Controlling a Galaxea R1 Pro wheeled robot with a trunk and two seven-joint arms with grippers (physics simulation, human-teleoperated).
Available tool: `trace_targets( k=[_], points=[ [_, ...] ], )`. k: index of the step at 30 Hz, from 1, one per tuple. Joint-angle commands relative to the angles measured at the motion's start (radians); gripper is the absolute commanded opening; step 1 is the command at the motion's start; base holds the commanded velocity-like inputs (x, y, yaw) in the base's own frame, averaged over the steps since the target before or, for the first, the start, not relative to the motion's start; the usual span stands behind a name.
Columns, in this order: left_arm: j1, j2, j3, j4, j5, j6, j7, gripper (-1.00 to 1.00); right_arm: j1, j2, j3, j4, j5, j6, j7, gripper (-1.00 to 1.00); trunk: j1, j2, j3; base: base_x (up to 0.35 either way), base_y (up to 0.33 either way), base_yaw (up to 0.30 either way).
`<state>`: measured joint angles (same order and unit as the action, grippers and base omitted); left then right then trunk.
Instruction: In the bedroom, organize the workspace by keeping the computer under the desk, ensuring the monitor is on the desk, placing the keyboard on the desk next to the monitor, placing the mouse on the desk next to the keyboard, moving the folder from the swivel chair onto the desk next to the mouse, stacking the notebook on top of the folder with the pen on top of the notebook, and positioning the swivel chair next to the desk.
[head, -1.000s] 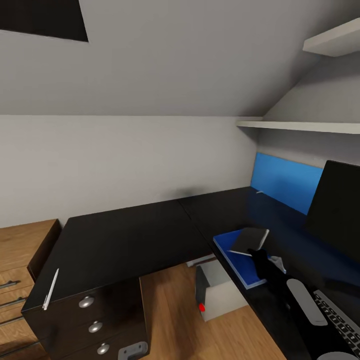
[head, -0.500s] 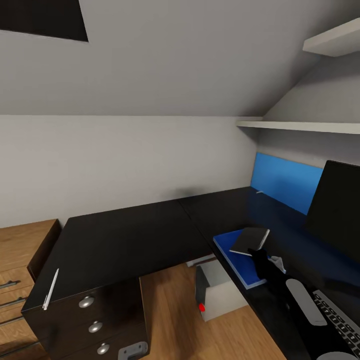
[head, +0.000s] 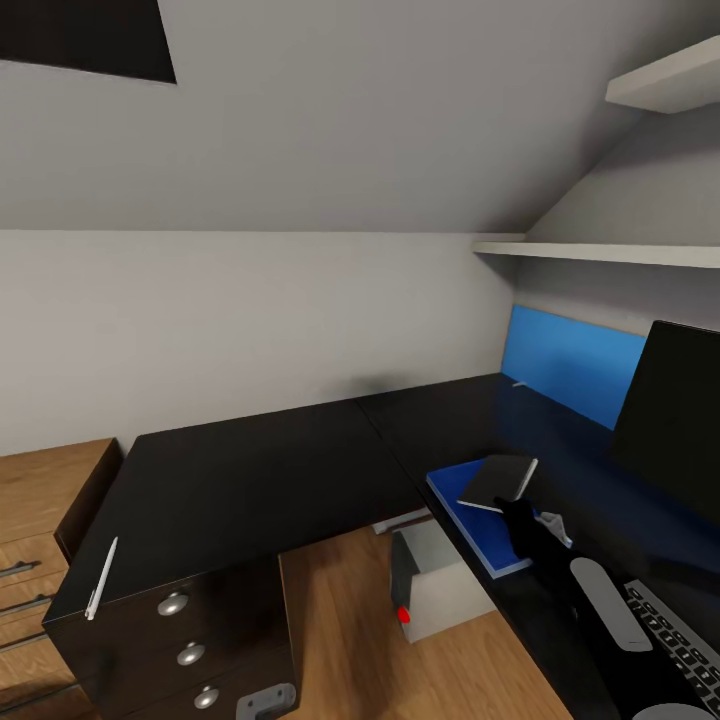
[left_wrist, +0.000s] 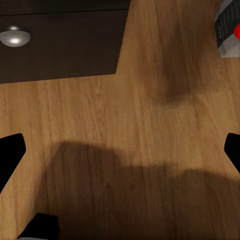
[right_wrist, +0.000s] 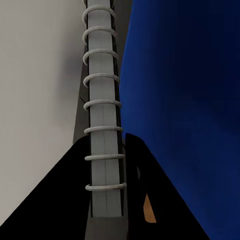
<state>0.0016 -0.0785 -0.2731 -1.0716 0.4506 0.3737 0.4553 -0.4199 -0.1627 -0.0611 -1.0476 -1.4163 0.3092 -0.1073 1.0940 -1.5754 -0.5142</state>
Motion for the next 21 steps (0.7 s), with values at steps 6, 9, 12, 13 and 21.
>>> trace_targets(
  k=[6, 9, 12, 13, 21],
  points=[
    [0.0, -0.001, -0.001, 0.002, 0.009, 0.002, 0.008, 1.0, 0.0, 0.0, 0.001, -0.002, -0.011, 0.004, -0.005, -1.0, 0.0, -0.001, -0.001, 0.0, 0.0, 0.0],
    [0.0, -0.001, -0.001, 0.003, 0.008, 0.002, 0.008, 1.0, 0.0, 0.0, 0.002, -0.002, -0.01, 0.004, -0.005, -1.0, 0.0, -0.001, -0.001, 0.0, 0.0, 0.0],
    [0.0, -0.001, -0.001, 0.004, 0.009, 0.002, 0.008, 1.0, 0.0, 0.0, 0.004, -0.002, -0.01, 0.004, -0.005, -1.0, 0.0, -0.001, -0.001, 0.0, 0.0, 0.0],
    [0.0, -0.001, -0.001, 0.004, 0.008, 0.002, 0.008, 1.0, 0.0, 0.0, 0.008, -0.002, -0.01, 0.004, -0.005, -1.0, 0.0, -0.001, -0.001, 0.0, 0.0, 0.0],
    [0.0, -0.001, -0.001, 0.004, 0.008, 0.002, 0.008, 1.0, 0.0, 0.0, 0.052, -0.002, -0.01, 0.002, -0.005, -1.0, 0.0, -0.001, -0.001, 0.0, 0.0, 0.0]
  ],
)
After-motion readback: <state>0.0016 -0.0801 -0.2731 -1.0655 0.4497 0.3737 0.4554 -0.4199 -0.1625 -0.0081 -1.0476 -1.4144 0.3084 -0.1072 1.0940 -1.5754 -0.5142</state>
